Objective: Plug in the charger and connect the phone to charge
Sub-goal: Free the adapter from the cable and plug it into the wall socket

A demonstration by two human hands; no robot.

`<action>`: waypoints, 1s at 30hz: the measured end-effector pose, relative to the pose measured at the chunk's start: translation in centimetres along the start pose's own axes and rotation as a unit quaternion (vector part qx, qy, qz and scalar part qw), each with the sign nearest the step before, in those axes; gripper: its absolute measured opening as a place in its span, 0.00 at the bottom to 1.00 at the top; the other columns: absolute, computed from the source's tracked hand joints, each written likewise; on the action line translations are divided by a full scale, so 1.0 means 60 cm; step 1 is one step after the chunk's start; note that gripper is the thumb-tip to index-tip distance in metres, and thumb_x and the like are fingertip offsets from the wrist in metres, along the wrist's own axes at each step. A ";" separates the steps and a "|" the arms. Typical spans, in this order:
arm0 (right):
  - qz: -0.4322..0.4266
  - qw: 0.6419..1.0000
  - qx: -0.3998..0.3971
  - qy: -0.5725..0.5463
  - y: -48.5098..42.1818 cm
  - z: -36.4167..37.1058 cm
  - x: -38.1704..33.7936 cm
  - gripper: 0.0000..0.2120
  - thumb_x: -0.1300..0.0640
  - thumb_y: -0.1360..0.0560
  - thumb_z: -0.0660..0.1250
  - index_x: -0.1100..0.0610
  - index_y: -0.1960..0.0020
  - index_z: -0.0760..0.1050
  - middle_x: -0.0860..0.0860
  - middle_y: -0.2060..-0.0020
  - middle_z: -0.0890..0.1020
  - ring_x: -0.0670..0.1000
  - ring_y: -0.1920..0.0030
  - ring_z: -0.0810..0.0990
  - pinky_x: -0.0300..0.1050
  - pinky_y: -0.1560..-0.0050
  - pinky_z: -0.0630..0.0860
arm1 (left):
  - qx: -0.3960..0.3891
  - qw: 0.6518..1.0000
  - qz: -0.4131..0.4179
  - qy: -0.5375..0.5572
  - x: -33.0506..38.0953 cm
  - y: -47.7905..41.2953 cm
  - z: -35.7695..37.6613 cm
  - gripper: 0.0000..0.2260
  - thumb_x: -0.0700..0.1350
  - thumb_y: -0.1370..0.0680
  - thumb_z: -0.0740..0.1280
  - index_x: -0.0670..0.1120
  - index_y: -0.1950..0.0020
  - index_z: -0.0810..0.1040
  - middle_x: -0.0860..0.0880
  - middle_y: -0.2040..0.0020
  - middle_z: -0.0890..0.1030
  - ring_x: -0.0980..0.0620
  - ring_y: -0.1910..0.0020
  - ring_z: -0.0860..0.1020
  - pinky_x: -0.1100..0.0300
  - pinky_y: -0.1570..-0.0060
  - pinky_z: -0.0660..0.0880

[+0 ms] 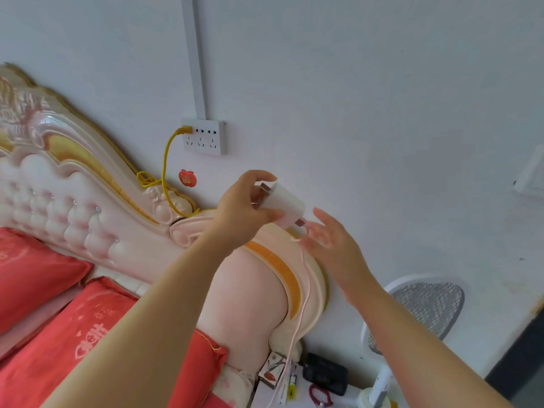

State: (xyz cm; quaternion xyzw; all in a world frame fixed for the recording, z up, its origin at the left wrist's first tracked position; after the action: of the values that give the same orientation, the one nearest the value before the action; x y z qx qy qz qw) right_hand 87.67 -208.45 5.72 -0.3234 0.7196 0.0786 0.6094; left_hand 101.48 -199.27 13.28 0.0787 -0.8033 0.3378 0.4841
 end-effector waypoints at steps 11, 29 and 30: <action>0.005 0.968 -0.076 -0.240 0.010 0.014 -0.027 0.12 0.62 0.23 0.62 0.54 0.55 0.83 0.51 0.65 0.84 0.48 0.60 0.82 0.38 0.58 0.79 | 0.105 0.945 -0.097 0.293 -0.021 0.015 0.044 0.12 0.35 0.27 0.68 0.47 0.47 0.74 0.47 0.50 0.78 0.51 0.51 0.77 0.58 0.49 0.75; -0.078 0.997 -0.001 -0.008 -0.035 0.046 -0.079 0.03 0.52 0.29 0.69 0.45 0.56 0.78 0.42 0.61 0.84 0.38 0.60 0.81 0.30 0.61 0.75 | 0.212 0.967 -0.076 0.115 -0.032 -0.003 0.010 0.11 0.45 0.30 0.70 0.51 0.50 0.72 0.50 0.59 0.81 0.58 0.66 0.80 0.67 0.70 0.75; -0.086 0.996 -0.011 0.015 -0.047 0.052 -0.081 0.04 0.53 0.28 0.68 0.45 0.55 0.78 0.41 0.61 0.84 0.37 0.59 0.80 0.30 0.58 0.75 | 0.226 0.964 -0.071 0.124 -0.038 -0.013 -0.009 0.12 0.44 0.29 0.70 0.50 0.48 0.73 0.49 0.59 0.81 0.56 0.65 0.81 0.66 0.69 0.76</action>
State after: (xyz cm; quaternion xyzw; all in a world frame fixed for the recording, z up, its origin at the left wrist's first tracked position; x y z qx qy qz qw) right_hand 92.10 -207.27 10.28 -0.3915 0.6972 0.0291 0.5998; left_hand 103.42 -200.00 11.93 0.2003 -0.6325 0.4821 0.5722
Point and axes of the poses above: each hand's wrist, its own y-axis away from the middle knuckle, its own z-axis out of the palm, x = y × z, the point moved 7 cm from there along -y, towards the middle knuckle
